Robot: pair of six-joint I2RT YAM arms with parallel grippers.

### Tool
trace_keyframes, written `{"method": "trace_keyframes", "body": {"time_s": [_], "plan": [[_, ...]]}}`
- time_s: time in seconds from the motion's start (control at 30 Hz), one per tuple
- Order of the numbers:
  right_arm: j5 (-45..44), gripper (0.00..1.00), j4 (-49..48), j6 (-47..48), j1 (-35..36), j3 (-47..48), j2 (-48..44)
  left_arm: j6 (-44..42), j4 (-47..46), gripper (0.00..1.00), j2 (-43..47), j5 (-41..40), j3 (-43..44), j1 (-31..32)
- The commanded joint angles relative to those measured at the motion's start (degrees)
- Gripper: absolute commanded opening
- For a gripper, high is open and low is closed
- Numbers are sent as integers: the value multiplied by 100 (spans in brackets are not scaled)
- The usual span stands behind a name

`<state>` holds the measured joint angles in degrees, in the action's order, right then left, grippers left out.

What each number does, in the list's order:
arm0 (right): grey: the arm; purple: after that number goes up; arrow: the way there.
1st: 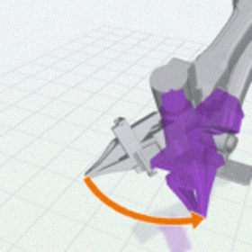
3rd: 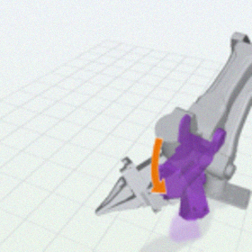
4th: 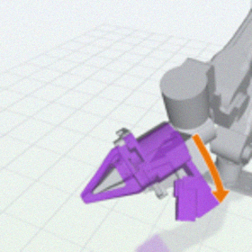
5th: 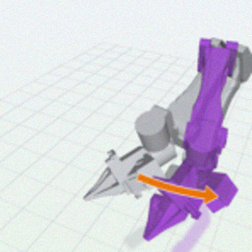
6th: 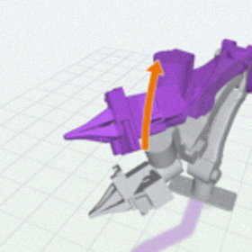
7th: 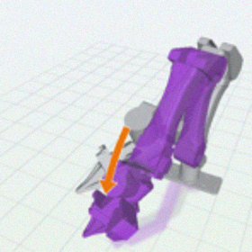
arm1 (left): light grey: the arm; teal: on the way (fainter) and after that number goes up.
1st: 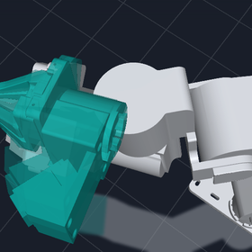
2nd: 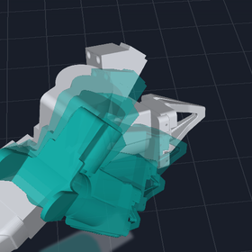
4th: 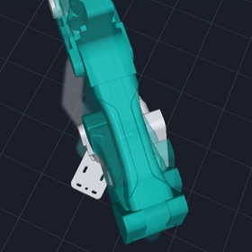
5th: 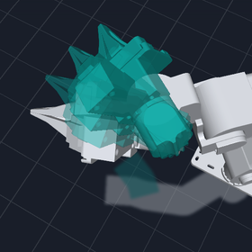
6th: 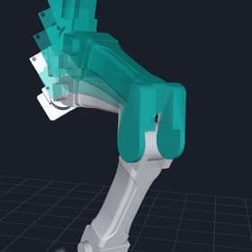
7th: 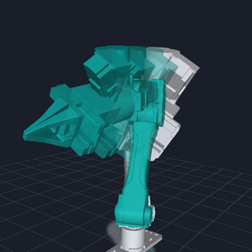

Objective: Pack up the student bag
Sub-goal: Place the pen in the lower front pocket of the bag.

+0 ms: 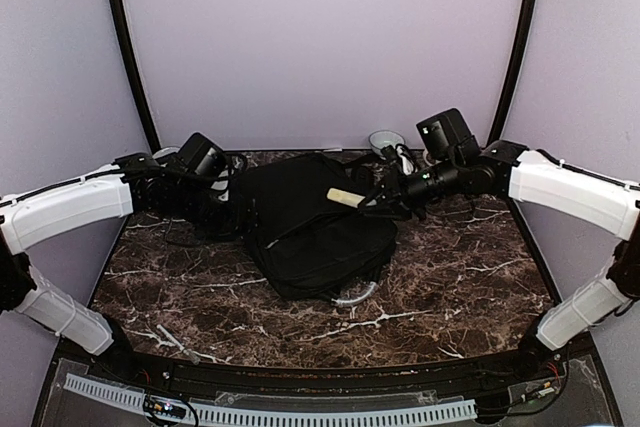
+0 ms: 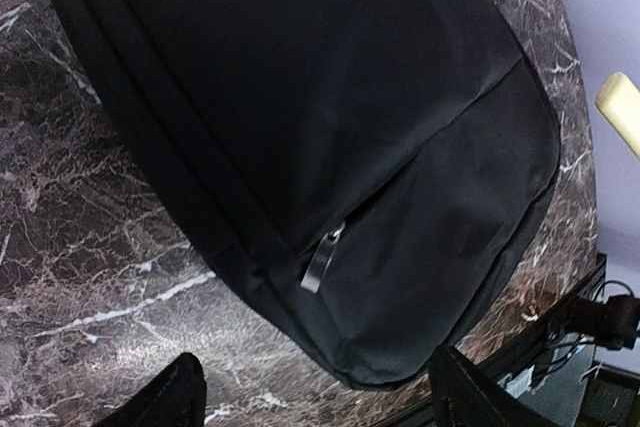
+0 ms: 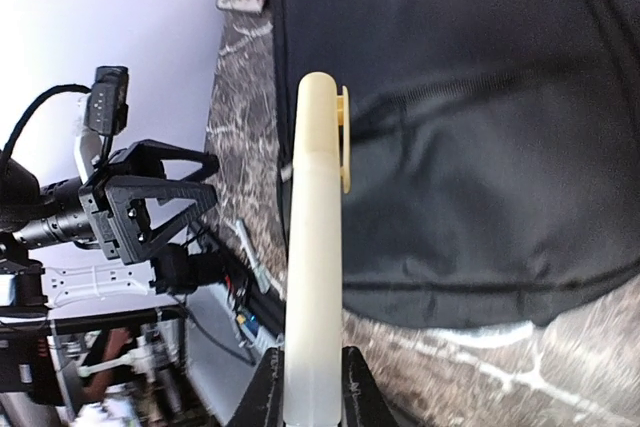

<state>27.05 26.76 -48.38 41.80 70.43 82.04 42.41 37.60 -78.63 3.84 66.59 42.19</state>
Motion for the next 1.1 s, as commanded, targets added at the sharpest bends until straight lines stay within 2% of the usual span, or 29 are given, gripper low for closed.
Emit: {"method": "trace_keyframes", "body": {"time_s": [0.0,0.2,0.37,0.67,0.87,1.07], "plan": [[864,0,86,-728,-44,-383,-62,-492,-426,79,366,344,-578,120],[1353,0,-631,-1323,-120,-785,283,-444,-663,76,150,625,-933,193],[1476,0,-889,-1587,-380,-729,729,-318,-1440,74,73,1171,-1376,219],[1365,0,-1552,-1889,-639,-188,1568,-422,-1797,72,-192,1440,-1589,219],[795,0,-2266,-2015,-699,-482,1540,-442,-1749,71,-323,1422,-1570,219],[-300,0,-2864,-1994,-657,-1178,1064,-413,-1674,69,-163,1182,-1553,219]]}}
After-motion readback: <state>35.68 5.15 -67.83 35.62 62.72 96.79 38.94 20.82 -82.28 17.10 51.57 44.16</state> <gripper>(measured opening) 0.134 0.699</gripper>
